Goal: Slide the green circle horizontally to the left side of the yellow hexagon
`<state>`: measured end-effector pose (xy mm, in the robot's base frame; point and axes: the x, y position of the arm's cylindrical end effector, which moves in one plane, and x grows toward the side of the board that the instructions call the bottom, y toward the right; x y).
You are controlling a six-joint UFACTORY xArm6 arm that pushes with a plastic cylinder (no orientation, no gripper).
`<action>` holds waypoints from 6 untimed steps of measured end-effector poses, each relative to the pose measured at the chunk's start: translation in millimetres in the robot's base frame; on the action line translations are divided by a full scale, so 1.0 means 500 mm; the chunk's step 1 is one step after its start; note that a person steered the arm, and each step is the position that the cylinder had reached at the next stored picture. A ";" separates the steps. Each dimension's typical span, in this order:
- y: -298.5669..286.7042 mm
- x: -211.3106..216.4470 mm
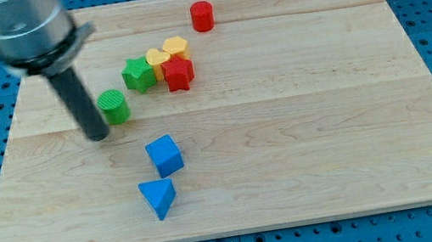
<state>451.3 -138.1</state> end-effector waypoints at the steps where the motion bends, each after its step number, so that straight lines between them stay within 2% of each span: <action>1: 0.043 -0.014; 2: -0.096 -0.043; 3: -0.101 -0.047; 4: -0.040 -0.026; 6: -0.023 -0.088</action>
